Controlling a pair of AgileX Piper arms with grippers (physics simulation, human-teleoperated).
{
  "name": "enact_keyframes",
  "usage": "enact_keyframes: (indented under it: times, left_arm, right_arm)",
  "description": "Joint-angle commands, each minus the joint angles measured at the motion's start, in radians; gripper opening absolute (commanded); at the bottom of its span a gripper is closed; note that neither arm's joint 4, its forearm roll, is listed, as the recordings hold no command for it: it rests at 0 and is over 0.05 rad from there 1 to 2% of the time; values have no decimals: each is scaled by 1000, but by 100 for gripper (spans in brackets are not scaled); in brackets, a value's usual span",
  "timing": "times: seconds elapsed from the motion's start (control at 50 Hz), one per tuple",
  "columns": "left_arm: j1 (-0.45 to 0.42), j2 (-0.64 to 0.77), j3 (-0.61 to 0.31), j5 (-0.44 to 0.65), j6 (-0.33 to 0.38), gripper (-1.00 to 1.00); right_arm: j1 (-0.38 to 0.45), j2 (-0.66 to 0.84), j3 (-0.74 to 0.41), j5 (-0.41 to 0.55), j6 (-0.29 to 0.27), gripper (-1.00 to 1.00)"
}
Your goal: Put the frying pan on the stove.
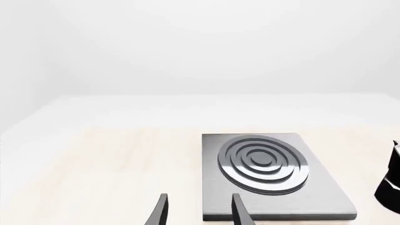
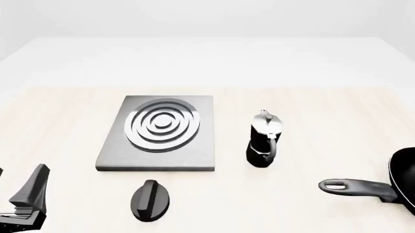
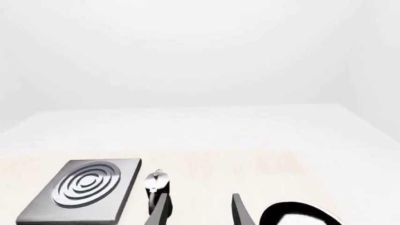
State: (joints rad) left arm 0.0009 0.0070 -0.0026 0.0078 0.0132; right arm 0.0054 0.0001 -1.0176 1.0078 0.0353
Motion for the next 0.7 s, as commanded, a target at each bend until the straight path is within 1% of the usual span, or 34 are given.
enact_keyframes:
  times: [0.02, 0.18, 0.24, 0.36, 0.46, 0.64, 0.7]
  left_arm:
    - [1, -5, -1, 6, 6, 100]
    - [4, -3, -5, 14, -3, 100]
    - [-8, 14, -18, 7, -7, 100]
    - [-43, 146, -53, -101, 3, 100]
    - [-61, 224, -86, -151, -7, 100]
    - [-131, 399, -165, -258, 26, 100]
    - [-143, 433, -182, -277, 29, 100]
  right_arm:
    - [14, 0, -217, 210, 35, 100]
    - [29, 0, -249, 212, 37, 100]
    - [35, 0, -254, 212, 48, 100]
    - [51, 0, -265, 212, 50, 100]
    - [55, 0, -266, 212, 50, 100]
    - [60, 0, -269, 212, 54, 100]
    - [60, 0, -269, 212, 55, 100]
